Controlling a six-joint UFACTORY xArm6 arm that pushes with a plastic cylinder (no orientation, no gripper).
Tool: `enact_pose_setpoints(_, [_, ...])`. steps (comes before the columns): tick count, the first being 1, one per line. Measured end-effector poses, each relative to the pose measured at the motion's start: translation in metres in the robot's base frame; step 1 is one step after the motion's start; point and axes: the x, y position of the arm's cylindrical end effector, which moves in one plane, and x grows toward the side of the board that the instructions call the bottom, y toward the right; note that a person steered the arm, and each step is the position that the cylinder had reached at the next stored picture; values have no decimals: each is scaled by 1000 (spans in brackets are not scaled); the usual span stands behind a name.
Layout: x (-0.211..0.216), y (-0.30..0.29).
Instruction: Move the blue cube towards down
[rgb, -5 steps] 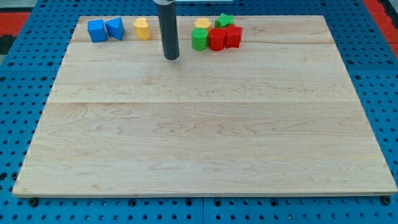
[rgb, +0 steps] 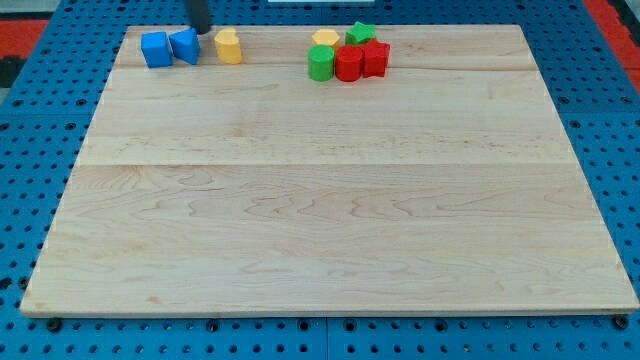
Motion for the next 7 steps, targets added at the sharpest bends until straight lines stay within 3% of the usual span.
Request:
enact_pose_setpoints(3, [82,-16])
enact_pose_setpoints(4, [39,-37])
enact_pose_setpoints(5, [61,-66])
enact_pose_setpoints(7, [185,45])
